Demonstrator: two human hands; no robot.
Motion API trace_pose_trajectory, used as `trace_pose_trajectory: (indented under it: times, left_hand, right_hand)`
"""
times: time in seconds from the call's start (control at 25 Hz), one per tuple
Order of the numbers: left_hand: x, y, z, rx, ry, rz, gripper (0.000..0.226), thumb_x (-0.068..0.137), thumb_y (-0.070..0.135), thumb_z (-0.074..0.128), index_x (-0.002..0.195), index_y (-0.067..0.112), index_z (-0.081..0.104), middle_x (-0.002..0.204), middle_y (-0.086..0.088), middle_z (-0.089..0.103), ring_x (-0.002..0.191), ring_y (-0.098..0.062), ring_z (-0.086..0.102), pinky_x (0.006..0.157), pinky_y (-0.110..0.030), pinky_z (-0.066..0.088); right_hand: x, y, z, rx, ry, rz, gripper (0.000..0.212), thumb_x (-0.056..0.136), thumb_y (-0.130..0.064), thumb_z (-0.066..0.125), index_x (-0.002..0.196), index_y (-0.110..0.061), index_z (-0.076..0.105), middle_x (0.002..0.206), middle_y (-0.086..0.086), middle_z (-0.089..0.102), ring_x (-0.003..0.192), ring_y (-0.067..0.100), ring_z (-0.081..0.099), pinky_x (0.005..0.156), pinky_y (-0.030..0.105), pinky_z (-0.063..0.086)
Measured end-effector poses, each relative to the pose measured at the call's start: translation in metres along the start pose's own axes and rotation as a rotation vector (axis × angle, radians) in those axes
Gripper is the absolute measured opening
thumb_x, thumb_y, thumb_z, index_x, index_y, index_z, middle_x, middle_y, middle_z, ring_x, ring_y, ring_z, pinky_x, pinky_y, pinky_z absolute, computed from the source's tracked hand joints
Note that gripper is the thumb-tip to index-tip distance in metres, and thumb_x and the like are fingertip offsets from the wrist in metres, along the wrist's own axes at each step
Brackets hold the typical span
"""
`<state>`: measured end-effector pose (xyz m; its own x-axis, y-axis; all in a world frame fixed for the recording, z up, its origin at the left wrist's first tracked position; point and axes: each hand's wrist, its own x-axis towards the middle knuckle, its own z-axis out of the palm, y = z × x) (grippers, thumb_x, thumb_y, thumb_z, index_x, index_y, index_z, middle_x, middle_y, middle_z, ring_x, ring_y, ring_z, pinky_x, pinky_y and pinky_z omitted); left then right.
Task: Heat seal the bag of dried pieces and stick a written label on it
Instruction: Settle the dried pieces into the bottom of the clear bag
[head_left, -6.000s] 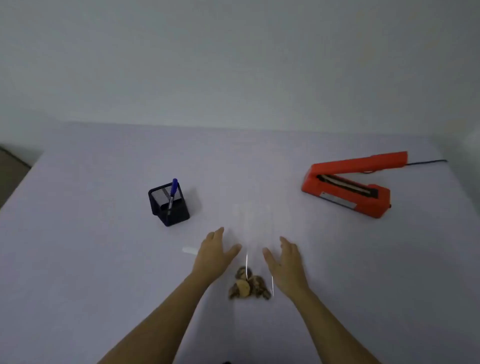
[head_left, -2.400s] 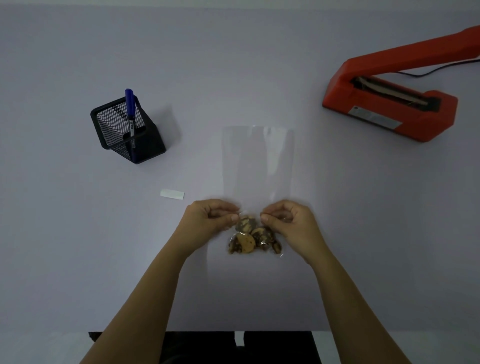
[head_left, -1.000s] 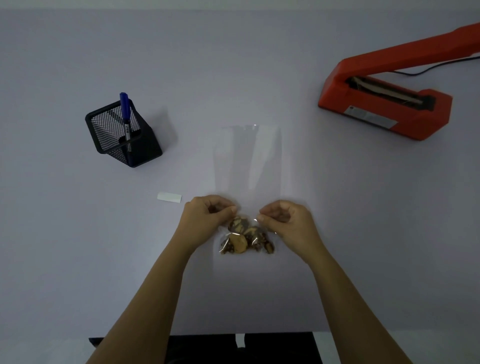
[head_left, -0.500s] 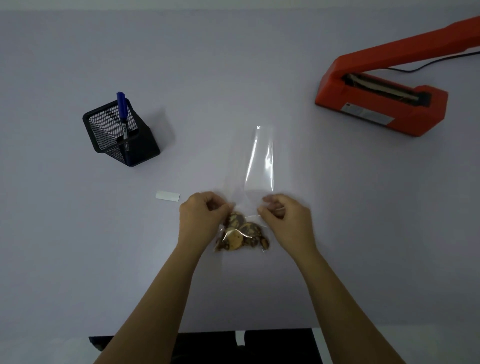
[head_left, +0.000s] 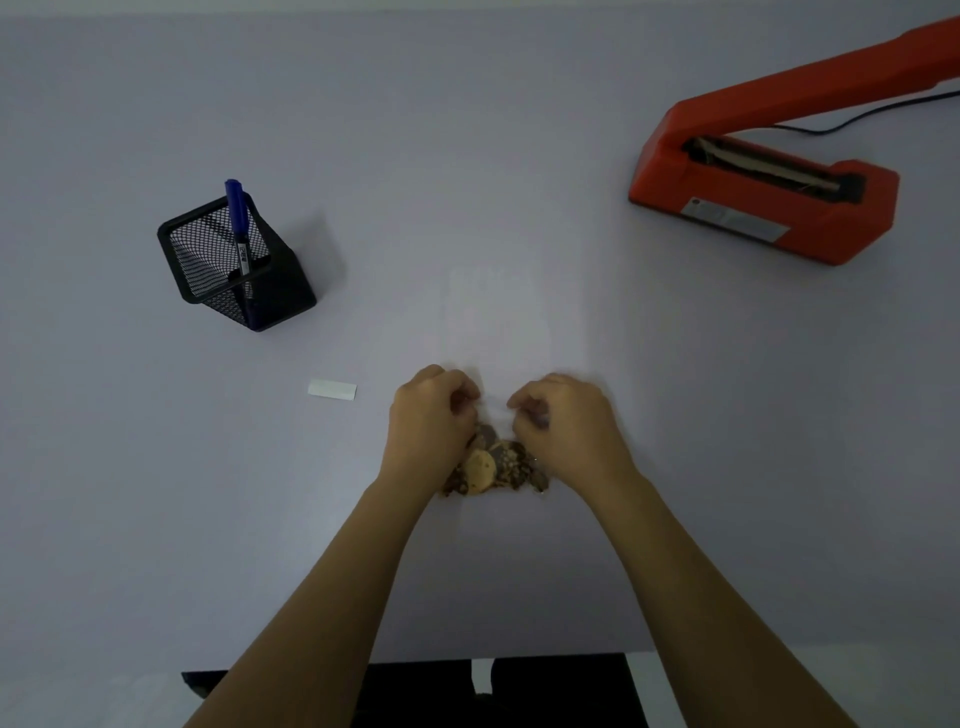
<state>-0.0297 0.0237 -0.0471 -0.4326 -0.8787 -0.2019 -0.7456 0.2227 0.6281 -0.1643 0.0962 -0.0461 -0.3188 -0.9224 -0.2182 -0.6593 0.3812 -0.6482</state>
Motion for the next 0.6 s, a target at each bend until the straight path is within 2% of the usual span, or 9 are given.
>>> trace_pose_trajectory:
  times: [0.08, 0.24, 0.36, 0.52, 0.6]
  left_hand:
    - [0.001, 0.001, 0.0, -0.028, -0.012, -0.045, 0.008, 0.075, 0.009, 0.064, 0.08, 0.011, 0.07, 0.081, -0.004, 0.066, 0.07, -0.014, 0.056, 0.063, -0.019, 0.043]
    - [0.005, 0.007, 0.003, 0.035, -0.049, -0.083, 0.012, 0.077, 0.023, 0.07, 0.075, 0.013, 0.064, 0.079, -0.001, 0.062, 0.073, -0.016, 0.056, 0.065, -0.025, 0.042]
    - [0.009, 0.004, 0.001, 0.052, -0.084, -0.113, 0.012, 0.078, 0.023, 0.071, 0.074, 0.013, 0.066, 0.075, 0.002, 0.061, 0.071, -0.015, 0.056, 0.063, -0.022, 0.039]
    - [0.009, -0.016, -0.021, 0.027, -0.09, -0.144, 0.01, 0.077, 0.022, 0.074, 0.074, 0.013, 0.07, 0.069, 0.004, 0.063, 0.065, -0.01, 0.055, 0.058, -0.01, 0.035]
    - [0.009, -0.019, -0.024, 0.048, -0.099, -0.118, 0.008, 0.078, 0.019, 0.072, 0.076, 0.011, 0.07, 0.072, 0.0, 0.066, 0.065, -0.011, 0.055, 0.058, -0.012, 0.035]
  right_hand:
    - [0.002, 0.001, -0.002, 0.019, 0.02, 0.038, 0.011, 0.077, -0.017, 0.066, 0.085, -0.018, 0.074, 0.08, -0.001, 0.071, 0.068, 0.012, 0.063, 0.069, 0.027, 0.054]
    - [0.007, -0.001, -0.003, 0.063, 0.009, 0.098, 0.006, 0.077, -0.023, 0.073, 0.077, -0.017, 0.074, 0.073, -0.001, 0.073, 0.066, 0.011, 0.064, 0.068, 0.026, 0.054]
    - [0.009, -0.003, -0.003, 0.006, -0.026, 0.082, 0.007, 0.08, -0.019, 0.07, 0.079, -0.012, 0.074, 0.075, 0.003, 0.073, 0.069, 0.016, 0.066, 0.07, 0.031, 0.055]
    - [0.011, -0.006, -0.004, -0.041, -0.069, 0.052, 0.009, 0.082, -0.011, 0.065, 0.08, -0.008, 0.073, 0.077, 0.007, 0.073, 0.073, 0.021, 0.066, 0.072, 0.036, 0.055]
    - [0.012, -0.006, -0.005, -0.036, -0.069, 0.056, 0.009, 0.082, -0.01, 0.065, 0.08, -0.008, 0.073, 0.077, 0.007, 0.073, 0.074, 0.021, 0.066, 0.072, 0.036, 0.055]
